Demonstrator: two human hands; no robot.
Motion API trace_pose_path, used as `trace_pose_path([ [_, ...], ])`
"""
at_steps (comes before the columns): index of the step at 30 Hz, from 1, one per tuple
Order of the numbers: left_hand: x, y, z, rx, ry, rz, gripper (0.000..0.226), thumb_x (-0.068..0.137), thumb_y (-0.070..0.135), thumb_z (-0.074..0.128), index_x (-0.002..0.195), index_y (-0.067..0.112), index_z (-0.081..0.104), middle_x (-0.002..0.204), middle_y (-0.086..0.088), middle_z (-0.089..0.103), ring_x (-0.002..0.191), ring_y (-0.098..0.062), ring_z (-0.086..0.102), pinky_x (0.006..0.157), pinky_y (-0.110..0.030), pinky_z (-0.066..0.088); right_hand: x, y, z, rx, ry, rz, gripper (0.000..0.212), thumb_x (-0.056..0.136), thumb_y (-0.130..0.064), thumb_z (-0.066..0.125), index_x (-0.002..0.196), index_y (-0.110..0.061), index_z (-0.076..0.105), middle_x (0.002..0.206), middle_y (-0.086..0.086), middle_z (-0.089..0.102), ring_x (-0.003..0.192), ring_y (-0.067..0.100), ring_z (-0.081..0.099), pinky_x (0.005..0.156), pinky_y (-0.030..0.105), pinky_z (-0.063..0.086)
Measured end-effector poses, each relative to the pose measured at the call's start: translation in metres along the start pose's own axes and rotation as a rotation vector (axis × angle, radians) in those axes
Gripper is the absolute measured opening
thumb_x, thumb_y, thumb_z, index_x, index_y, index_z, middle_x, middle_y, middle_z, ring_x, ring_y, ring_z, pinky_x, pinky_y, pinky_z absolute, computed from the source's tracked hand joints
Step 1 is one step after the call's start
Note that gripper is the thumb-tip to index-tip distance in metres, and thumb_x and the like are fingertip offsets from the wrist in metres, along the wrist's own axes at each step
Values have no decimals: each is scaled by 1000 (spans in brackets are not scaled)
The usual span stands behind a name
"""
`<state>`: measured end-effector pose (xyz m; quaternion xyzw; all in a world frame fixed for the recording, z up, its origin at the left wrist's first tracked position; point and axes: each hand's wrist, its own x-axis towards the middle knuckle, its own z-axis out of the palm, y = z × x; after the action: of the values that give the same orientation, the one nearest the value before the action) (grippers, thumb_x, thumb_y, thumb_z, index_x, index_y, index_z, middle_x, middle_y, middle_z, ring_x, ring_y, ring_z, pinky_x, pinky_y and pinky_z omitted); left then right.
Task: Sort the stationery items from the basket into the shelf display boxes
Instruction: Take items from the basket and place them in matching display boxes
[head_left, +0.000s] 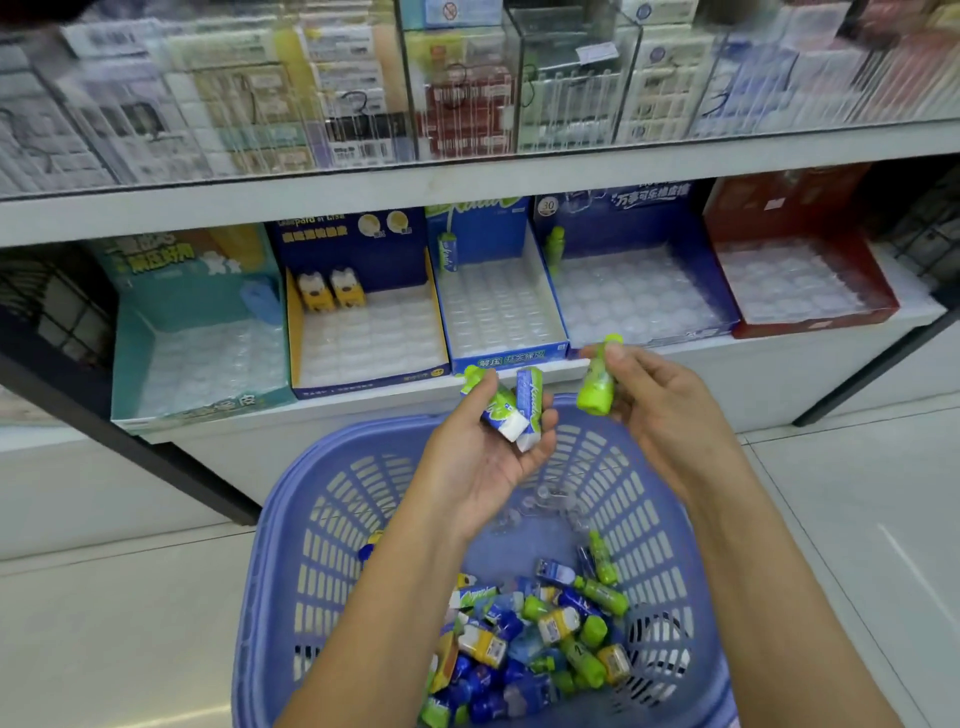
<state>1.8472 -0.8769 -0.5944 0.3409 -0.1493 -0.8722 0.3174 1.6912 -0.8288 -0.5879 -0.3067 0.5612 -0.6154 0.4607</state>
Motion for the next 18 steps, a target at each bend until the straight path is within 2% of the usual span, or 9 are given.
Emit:
trace_pose_path([
  [3,3,5,5,59,-10,12,37,94,34,50,97,-1,63,84,-16,67,64,-22,64,53,-26,55,16,-13,-11,-115,4,-92,12,87,-15,62,97,-12,68,85,11,66,71,18,57,72,26,50],
  [5,5,8,8,82,-22,27,37,93,34,52,97,-1,64,85,-16,68,64,-22,65,53,-26,55,28,-23,-19,-190,-30,-157,18,87,-5,61,103,-10,65,91,12,68,71,14,64,74,22,54],
  [9,10,16,15,124,-33,53,39,92,34,52,104,-2,61,85,-16,69,66,-21,66,56,-26,56,65,-43,-38,-468,29,-262,23,82,-5,69,101,-17,66,80,0,69,68,7,67,68,12,50],
  [12,17,22,21,144,-12,71,38,94,33,51,106,-2,60,86,-16,69,65,-20,65,55,-26,56,106,-53,-42,-703,145,-365,24,78,-7,72,100,-18,66,85,2,67,77,11,66,76,22,51],
  [13,20,24,24,147,-1,80,37,95,33,51,105,-1,60,86,-16,69,65,-21,65,54,-26,56,118,-55,-39,-760,161,-422,25,77,-7,72,100,-14,67,86,3,67,76,6,64,77,19,49],
  [15,24,26,29,152,20,94,35,95,32,51,103,-1,61,87,-16,68,65,-21,64,53,-25,55,140,-56,-28,-849,136,-524,22,76,-2,70,97,-6,69,83,4,66,68,-8,60,71,3,43],
  [16,26,27,31,156,29,97,35,95,32,51,103,-1,61,87,-17,67,65,-21,64,53,-25,55,150,-55,-23,-902,124,-535,19,76,-1,69,95,-4,70,84,6,68,68,-7,60,69,2,43],
  [17,28,27,33,161,38,99,35,95,32,52,103,-1,60,88,-17,67,65,-21,64,52,-25,55,159,-53,-18,-973,119,-520,17,76,-3,69,93,-3,70,87,8,70,72,2,63,73,8,47],
  [18,29,27,34,168,45,100,35,95,32,52,103,-1,60,88,-17,67,64,-21,64,51,-25,54,167,-51,-13,-1053,110,-494,17,76,-5,69,93,-2,71,91,12,71,80,14,66,80,21,50],
])
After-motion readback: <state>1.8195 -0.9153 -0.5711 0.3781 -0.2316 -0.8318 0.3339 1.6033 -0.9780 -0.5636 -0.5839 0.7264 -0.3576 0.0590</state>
